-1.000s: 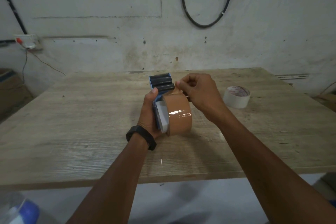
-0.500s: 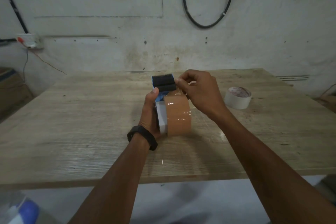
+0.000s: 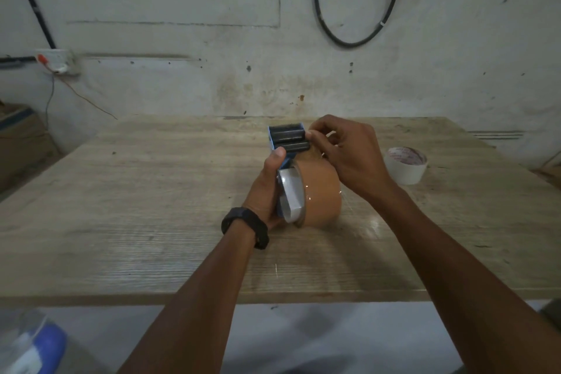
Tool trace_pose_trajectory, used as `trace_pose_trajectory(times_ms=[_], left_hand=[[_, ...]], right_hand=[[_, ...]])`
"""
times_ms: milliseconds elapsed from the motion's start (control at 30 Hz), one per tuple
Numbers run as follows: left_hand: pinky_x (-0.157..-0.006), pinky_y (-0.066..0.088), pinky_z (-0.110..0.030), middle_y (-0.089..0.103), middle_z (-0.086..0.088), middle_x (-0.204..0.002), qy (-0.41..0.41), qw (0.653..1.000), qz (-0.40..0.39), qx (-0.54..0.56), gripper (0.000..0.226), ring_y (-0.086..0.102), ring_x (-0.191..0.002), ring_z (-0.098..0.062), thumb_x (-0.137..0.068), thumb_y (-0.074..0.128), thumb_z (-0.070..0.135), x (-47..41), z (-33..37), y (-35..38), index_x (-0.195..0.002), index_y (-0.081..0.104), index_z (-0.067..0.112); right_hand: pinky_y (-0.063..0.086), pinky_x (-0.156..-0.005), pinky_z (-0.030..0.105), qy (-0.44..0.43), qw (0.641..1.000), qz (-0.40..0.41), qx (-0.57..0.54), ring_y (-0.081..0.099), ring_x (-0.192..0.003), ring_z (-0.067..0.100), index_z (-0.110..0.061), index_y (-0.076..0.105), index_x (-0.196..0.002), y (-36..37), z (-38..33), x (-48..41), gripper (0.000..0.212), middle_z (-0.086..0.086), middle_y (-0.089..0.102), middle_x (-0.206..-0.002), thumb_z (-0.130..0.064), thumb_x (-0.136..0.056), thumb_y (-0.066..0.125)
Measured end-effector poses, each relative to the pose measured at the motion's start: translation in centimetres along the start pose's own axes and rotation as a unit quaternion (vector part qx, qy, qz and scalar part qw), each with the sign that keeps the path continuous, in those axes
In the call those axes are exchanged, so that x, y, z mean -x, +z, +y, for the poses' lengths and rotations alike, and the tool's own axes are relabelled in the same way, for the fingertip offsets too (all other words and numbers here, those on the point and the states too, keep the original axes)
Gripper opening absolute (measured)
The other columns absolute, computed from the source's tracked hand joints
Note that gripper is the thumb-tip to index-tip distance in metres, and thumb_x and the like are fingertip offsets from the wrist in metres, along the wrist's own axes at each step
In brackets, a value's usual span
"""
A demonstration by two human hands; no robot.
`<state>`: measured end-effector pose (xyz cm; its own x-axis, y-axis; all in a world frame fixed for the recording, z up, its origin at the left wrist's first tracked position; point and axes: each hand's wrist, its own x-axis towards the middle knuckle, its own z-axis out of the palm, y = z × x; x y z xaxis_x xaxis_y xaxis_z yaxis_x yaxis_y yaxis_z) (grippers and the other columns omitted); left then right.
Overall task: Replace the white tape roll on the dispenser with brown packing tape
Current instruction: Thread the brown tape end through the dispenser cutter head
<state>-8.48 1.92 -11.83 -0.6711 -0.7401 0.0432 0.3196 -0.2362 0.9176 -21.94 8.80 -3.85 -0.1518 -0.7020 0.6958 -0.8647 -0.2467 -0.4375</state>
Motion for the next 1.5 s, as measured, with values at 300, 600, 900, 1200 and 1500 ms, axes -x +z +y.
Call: trace_pose_trajectory(times_ms=[300, 600, 900, 1200, 1500], left_hand=[[-0.083, 0.055, -0.043, 0.071, -0.011, -0.103, 0.018, 0.997, 0.047, -0.058, 0.082, 0.069, -0.090, -0.026, -0.063, 0.062, 0.069, -0.4, -0.4, 0.1, -0.127, 0.058, 0.018], [-0.069, 0.060, -0.034, 0.076, -0.008, -0.094, -0.025, 0.999, 0.013, -0.029, 0.097, 0.074, -0.083, -0.022, -0.055, 0.070, 0.071, -0.1, -0.2, -0.1, -0.131, 0.057, 0.012], [-0.082, 0.056, -0.041, 0.075, -0.010, -0.095, -0.006, 0.998, 0.048, -0.045, 0.093, 0.069, -0.088, -0.028, -0.057, 0.060, 0.074, 0.0, 0.1, -0.1, -0.126, 0.060, 0.012], [-0.095, 0.051, -0.052, 0.070, -0.016, -0.107, 0.006, 0.996, 0.053, -0.069, 0.096, 0.066, -0.097, -0.032, -0.060, 0.059, 0.074, 0.4, 0.3, 0.3, -0.131, 0.057, 0.009], [-0.102, 0.050, -0.057, 0.073, -0.011, -0.111, 0.057, 0.989, 0.076, -0.109, 0.044, 0.068, -0.108, -0.036, -0.073, 0.055, 0.065, 0.6, 0.7, 0.8, -0.102, 0.070, 0.036]], right_hand=[[0.042, -0.062, 0.024, -0.093, 0.992, -0.037, 0.078, 0.057, -0.067, 0.012, -0.009, 0.069, -0.090, -1.0, 0.6, -0.1, 0.008, 0.002, 0.068, -0.080, -0.014, -0.093, 0.064], [0.038, -0.064, 0.012, -0.117, 0.991, -0.037, 0.055, 0.053, -0.070, 0.008, -0.008, 0.067, -0.092, -0.5, 0.9, 0.0, 0.007, 0.001, 0.066, -0.082, -0.013, -0.094, 0.063], [0.031, -0.060, 0.009, -0.136, 0.982, -0.088, 0.093, 0.046, -0.067, 0.008, -0.010, 0.063, -0.091, -1.3, 0.2, -0.8, 0.009, -0.008, 0.053, -0.080, -0.016, -0.096, 0.059], [0.032, -0.060, 0.010, -0.149, 0.978, -0.089, 0.113, 0.045, -0.070, 0.008, -0.009, 0.060, -0.094, -0.6, 0.3, -0.8, 0.011, -0.007, 0.049, -0.086, -0.016, -0.099, 0.054], [0.046, -0.066, 0.029, -0.040, 0.991, -0.116, 0.061, 0.057, -0.072, 0.015, -0.012, 0.066, -0.092, -1.4, -0.8, -1.4, 0.008, -0.003, 0.061, -0.078, -0.019, -0.095, 0.061]])
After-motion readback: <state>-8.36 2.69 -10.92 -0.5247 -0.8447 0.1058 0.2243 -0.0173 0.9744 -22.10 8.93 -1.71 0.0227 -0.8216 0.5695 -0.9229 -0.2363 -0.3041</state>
